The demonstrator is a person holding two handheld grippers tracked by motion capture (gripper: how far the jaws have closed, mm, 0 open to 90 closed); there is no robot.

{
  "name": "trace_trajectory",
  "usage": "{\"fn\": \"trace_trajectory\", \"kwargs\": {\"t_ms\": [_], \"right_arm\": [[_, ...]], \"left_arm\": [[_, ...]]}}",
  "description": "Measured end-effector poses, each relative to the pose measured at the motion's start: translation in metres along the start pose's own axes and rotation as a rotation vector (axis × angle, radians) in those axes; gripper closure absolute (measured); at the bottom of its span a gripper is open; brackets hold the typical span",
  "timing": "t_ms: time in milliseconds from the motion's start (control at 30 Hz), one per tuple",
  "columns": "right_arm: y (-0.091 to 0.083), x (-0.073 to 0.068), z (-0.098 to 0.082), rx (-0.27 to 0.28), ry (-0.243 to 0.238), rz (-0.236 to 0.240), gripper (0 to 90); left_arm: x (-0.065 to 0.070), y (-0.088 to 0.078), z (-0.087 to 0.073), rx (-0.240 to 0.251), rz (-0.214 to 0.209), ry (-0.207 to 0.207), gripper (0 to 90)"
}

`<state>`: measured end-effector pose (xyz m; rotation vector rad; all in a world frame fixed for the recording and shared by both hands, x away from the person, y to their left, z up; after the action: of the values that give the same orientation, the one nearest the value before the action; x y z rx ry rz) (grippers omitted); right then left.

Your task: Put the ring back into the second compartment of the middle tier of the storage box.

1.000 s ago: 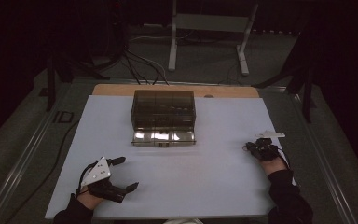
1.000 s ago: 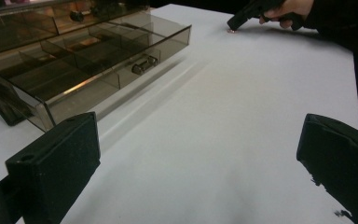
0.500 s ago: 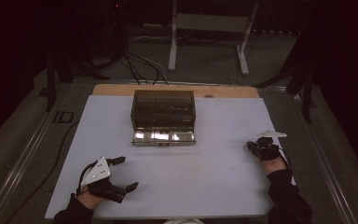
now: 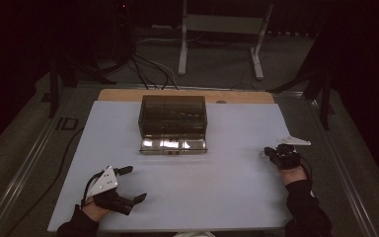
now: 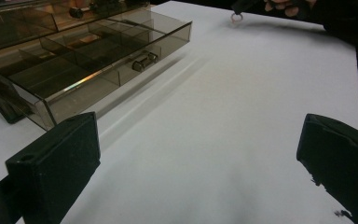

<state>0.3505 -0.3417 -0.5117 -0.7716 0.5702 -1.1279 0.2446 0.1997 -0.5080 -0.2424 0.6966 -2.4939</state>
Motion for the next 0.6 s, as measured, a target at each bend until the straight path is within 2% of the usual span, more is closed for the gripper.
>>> {"fn": "trace_trajectory", "kwargs": {"t_ms": [600], "right_arm": [[-0.004,-0.011,0.003,-0.002,-0.017,0.028,86.7]], "left_arm": [[0.000,0.000,0.000,-0.008,0.007,0.007,0.8]]}}
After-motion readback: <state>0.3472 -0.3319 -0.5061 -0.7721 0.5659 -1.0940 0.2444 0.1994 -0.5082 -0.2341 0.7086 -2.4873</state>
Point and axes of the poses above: each handheld gripper's, and its own axes: y roughly forward along the jaws, z roughly out of its top, x roughly to its right, the point moved 1 cm from there along y, roughly forward along the jaws, and after that the axes turned 9 degrees about -x, right-handed, at the moved point
